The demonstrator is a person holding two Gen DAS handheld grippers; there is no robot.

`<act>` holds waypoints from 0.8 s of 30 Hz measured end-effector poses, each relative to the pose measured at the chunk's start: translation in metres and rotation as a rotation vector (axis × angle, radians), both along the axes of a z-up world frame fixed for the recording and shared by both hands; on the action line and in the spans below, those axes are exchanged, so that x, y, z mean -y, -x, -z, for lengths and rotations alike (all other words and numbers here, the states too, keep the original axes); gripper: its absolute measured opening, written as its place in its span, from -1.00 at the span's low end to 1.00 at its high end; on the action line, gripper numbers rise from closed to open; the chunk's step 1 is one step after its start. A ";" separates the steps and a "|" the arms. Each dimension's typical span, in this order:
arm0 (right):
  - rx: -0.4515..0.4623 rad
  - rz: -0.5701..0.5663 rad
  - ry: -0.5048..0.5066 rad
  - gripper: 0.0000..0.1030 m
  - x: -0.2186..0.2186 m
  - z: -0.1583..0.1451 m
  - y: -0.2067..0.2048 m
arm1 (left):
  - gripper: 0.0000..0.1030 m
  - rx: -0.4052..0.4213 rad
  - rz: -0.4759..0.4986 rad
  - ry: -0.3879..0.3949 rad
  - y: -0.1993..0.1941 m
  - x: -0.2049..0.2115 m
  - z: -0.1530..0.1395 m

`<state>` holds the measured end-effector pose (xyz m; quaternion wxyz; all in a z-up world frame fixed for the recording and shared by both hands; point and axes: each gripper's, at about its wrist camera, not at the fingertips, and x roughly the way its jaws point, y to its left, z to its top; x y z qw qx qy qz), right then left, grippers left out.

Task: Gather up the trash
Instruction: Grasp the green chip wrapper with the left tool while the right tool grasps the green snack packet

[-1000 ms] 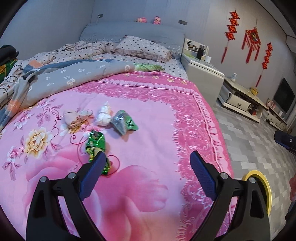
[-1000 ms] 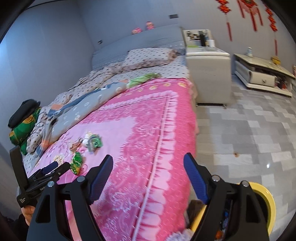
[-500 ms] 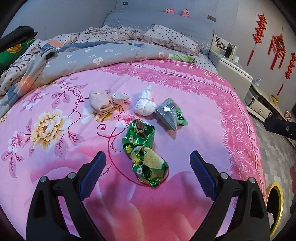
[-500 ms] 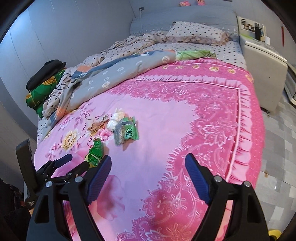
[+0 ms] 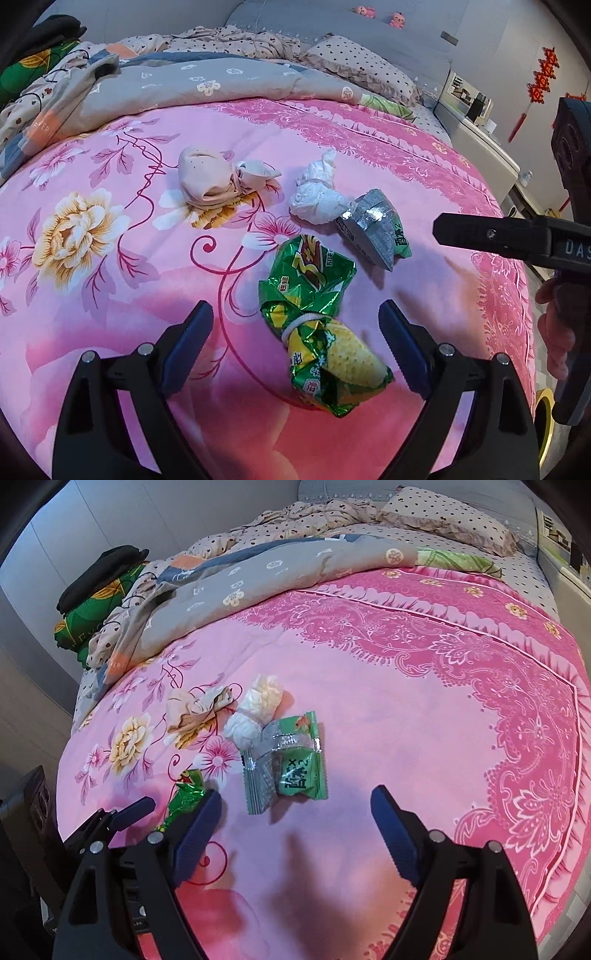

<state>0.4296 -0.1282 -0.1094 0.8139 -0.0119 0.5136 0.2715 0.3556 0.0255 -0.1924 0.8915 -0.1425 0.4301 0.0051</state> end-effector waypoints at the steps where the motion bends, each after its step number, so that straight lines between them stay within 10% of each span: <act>1: -0.005 -0.001 0.010 0.55 -0.004 0.004 -0.004 | 0.62 -0.006 -0.001 0.008 -0.001 0.000 0.002; 11: -0.059 -0.003 0.062 0.54 -0.026 0.037 -0.031 | 0.45 0.015 -0.017 0.059 -0.002 -0.004 0.014; 24: -0.036 -0.011 0.097 0.29 -0.040 0.049 -0.035 | -0.31 0.030 -0.031 0.085 0.001 -0.008 0.019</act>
